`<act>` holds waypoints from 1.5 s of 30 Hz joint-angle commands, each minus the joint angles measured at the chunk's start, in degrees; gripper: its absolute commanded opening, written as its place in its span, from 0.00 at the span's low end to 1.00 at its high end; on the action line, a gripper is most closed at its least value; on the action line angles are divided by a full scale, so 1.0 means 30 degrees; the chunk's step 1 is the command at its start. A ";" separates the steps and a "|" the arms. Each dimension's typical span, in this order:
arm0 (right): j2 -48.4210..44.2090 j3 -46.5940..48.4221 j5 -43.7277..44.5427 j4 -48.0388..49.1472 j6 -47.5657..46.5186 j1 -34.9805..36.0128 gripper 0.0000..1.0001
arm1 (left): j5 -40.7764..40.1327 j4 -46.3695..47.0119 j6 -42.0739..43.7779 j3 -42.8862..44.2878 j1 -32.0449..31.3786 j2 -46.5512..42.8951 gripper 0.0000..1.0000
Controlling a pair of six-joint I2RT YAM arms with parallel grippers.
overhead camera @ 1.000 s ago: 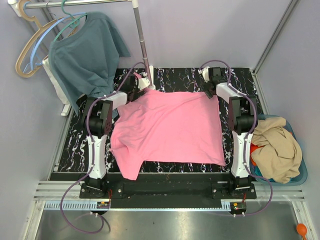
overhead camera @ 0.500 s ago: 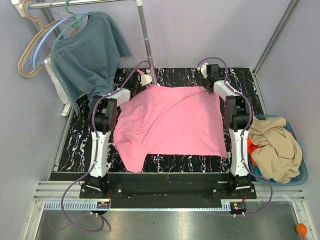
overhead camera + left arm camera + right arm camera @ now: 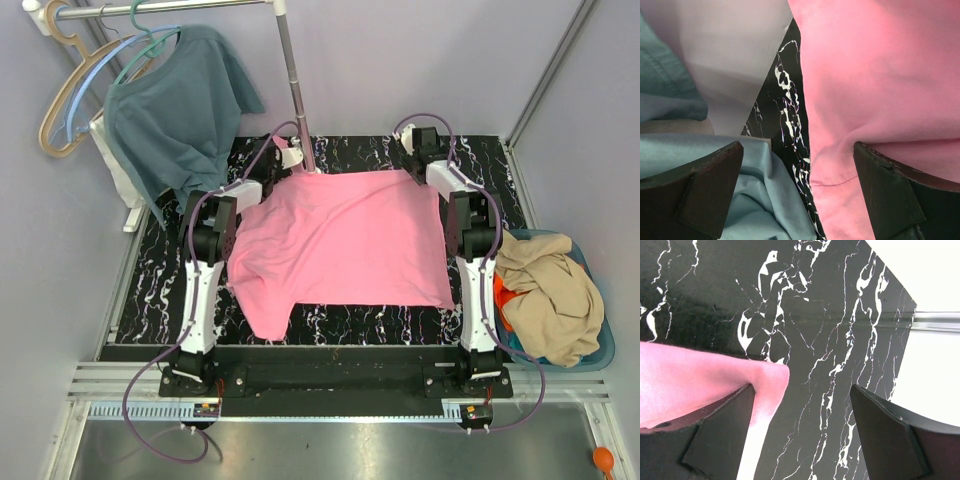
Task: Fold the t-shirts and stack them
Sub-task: Flatten the tshirt out
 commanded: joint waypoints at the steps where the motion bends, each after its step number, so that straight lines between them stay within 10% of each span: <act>1: -0.1354 -0.1074 -0.0248 -0.0275 0.0283 -0.0130 0.88 | -0.0441 0.0851 0.0104 -0.1513 0.0017 -0.1700 0.99; 24: -0.9053 -0.8244 -0.1332 -0.0710 0.2802 0.1304 1.00 | -0.0032 0.0270 -0.1009 -1.0825 -0.0539 -1.2532 0.99; 32: -1.4273 -1.2965 -0.3879 -0.5919 0.3125 0.2389 1.00 | 0.3626 -0.6141 0.0220 -1.7913 -0.0540 -2.0389 0.99; 45: -1.7558 -1.6923 -0.6106 -0.9503 0.3768 0.3414 0.97 | 0.7616 -1.7483 -0.0537 -1.9387 -0.3780 -2.8451 0.99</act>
